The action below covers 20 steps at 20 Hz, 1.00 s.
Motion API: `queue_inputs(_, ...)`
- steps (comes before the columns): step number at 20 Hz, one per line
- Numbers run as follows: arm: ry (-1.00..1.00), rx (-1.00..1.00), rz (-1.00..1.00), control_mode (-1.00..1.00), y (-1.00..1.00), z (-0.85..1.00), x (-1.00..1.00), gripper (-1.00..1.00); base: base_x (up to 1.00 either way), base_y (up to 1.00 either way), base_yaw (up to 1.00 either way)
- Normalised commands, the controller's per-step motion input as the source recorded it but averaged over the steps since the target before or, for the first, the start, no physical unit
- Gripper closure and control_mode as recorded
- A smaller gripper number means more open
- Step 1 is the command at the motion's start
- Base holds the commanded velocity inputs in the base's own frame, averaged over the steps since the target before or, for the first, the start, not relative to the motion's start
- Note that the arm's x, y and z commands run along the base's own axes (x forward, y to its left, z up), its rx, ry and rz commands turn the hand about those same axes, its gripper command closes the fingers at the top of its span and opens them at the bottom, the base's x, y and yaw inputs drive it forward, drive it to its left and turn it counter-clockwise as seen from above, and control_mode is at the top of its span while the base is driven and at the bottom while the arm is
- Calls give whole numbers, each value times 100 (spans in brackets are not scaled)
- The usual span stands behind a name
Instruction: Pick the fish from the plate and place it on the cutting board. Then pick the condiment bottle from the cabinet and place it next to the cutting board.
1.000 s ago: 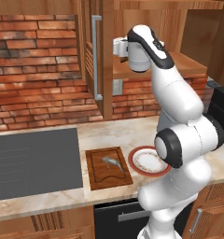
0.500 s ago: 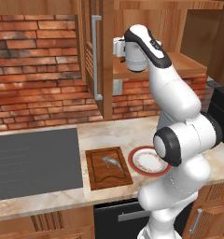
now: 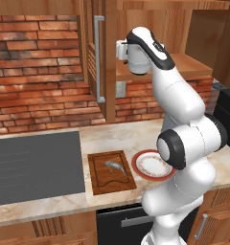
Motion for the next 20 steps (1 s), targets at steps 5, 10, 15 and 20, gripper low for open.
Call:
queue_inputs(5, 0, 0, 0, -100, 0, -10, 5, -100, 0, 0, 0)
queue_inputs(10, 0, 0, 0, -100, 0, -2, 6, -100, 0, 0, 0)
queue_inputs(15, 0, 0, 0, -100, 2, 0, 10, -100, 0, 0, 0)
queue_inputs(20, 0, 0, 0, -100, 1, 0, 9, -100, 0, 0, 0)
